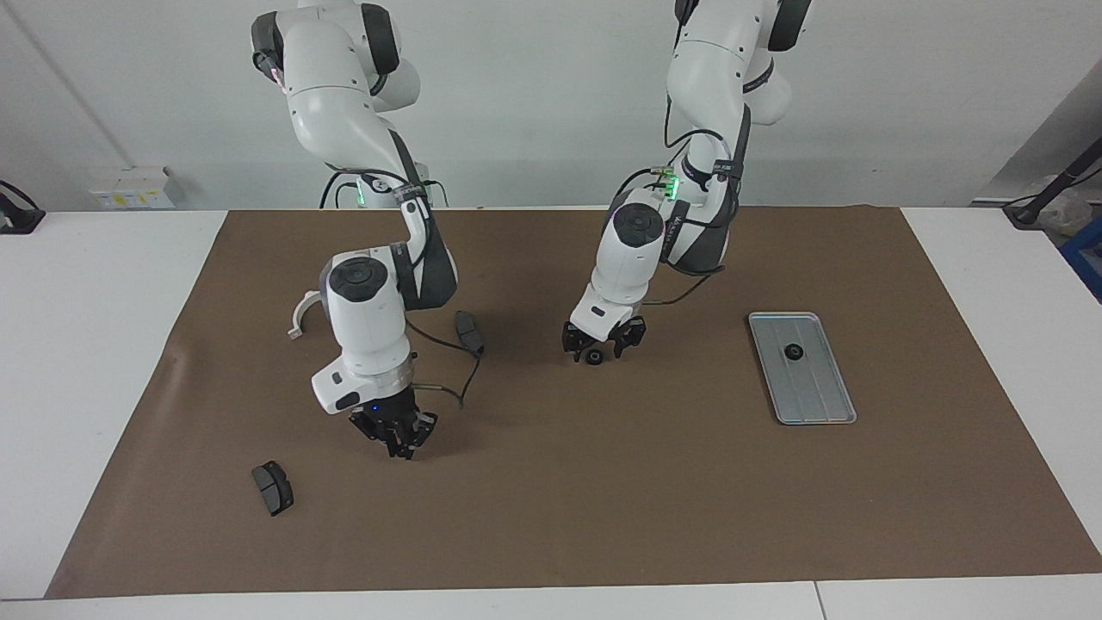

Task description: Place bearing gear from tray to pile

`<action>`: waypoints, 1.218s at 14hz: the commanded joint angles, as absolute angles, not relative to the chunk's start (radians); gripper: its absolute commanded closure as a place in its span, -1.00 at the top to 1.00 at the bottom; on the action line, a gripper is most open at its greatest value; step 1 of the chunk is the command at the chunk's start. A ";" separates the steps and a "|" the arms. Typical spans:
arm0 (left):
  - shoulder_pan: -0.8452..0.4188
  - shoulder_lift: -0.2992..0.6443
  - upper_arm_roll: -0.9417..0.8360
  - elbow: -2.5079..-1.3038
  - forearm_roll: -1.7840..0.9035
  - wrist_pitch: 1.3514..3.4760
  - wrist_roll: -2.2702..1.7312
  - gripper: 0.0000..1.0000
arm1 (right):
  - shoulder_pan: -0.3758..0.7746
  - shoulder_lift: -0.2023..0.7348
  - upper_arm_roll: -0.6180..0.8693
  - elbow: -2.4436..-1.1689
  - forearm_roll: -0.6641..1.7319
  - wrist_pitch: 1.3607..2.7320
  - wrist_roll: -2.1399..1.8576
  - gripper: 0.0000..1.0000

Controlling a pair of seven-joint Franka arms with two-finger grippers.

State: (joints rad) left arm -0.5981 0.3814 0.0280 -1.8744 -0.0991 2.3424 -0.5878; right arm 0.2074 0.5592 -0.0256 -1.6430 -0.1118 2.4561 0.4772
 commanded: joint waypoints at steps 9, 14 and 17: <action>-0.114 0.270 0.052 -1.880 -0.078 2.140 -0.019 0.52 | 0.193 0.525 0.041 -1.660 -0.063 2.454 0.465 1.00; -0.031 0.218 0.054 -2.055 -0.078 2.296 0.139 0.54 | 0.346 0.526 0.057 -1.592 -0.078 2.352 0.676 1.00; -0.025 0.195 0.052 -2.143 -0.078 2.379 0.149 0.54 | 0.458 0.531 0.055 -1.586 -0.080 2.345 0.788 1.00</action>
